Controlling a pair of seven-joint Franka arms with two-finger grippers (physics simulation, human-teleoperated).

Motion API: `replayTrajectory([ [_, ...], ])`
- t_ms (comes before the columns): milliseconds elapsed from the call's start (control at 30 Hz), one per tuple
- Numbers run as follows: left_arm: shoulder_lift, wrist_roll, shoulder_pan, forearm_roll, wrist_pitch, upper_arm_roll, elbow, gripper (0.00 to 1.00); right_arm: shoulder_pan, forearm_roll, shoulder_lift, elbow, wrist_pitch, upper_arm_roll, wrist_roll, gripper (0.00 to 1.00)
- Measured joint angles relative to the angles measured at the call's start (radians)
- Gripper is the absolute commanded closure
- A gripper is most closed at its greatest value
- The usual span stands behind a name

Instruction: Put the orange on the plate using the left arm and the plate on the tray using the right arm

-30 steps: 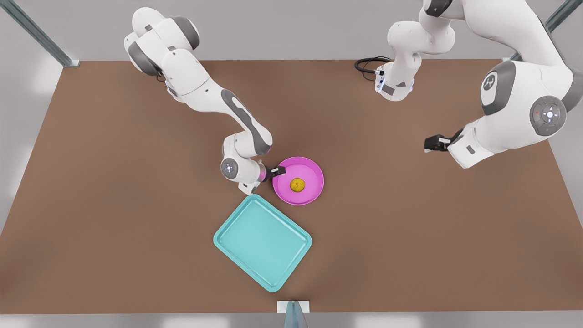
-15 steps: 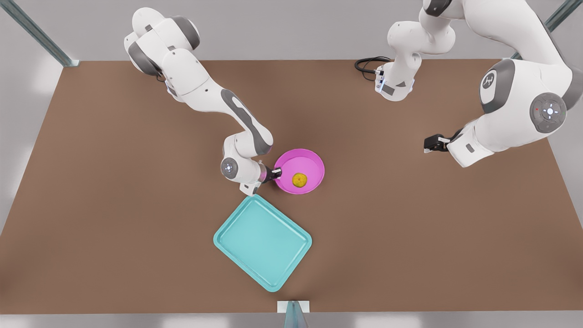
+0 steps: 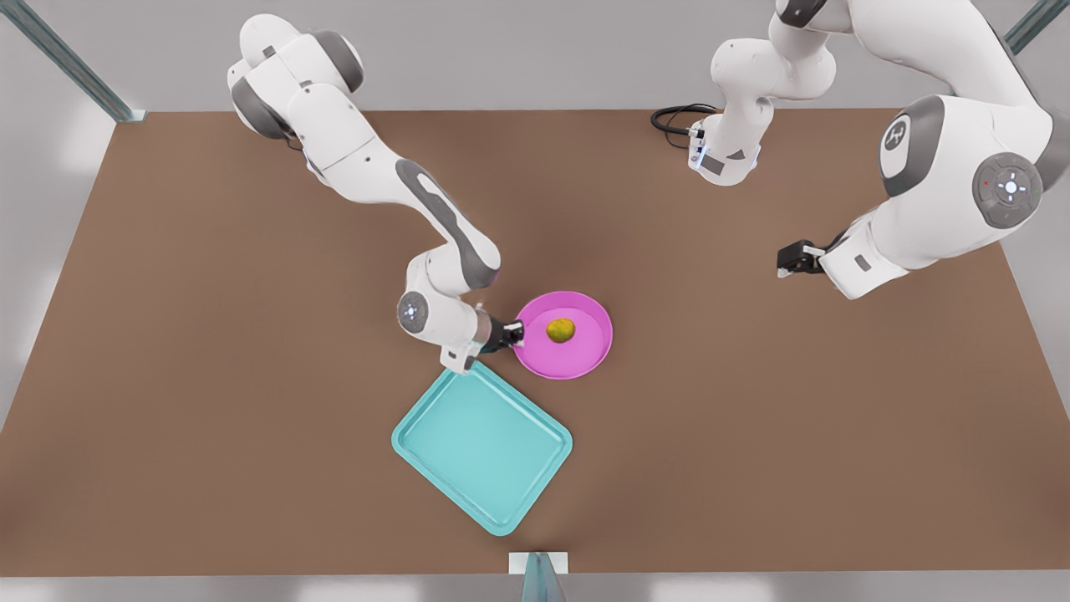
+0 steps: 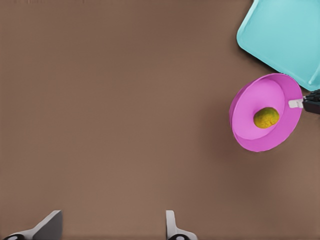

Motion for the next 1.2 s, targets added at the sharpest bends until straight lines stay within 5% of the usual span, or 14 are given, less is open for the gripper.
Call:
replayTrajectory([
  [267,0.012,-0.015,0.007,0.001,-0.054,0.009,-0.003,0.00,-0.133,0.074,0.024,0.126,-0.005,-0.003,-0.004,0.79],
  [433,0.023,-0.021,0.011,0.002,-0.075,0.009,-0.005,0.00,-0.193,0.102,0.195,0.355,-0.004,-0.011,0.011,0.79],
  [933,0.026,-0.034,0.009,0.002,-0.106,0.009,-0.009,0.00,-0.262,0.115,0.166,0.352,-0.071,-0.012,0.066,0.79],
  [967,0.027,-0.035,0.009,0.002,-0.109,0.009,-0.009,0.00,-0.261,0.115,0.165,0.352,-0.076,-0.011,0.069,0.60],
  [1000,0.028,-0.035,0.009,0.002,-0.112,0.009,-0.009,0.00,-0.259,0.114,0.165,0.353,-0.081,-0.011,0.074,0.00],
  [1200,0.031,-0.039,0.009,0.001,-0.122,0.009,-0.009,0.00,-0.259,0.109,0.165,0.353,-0.095,-0.011,0.096,0.00],
])
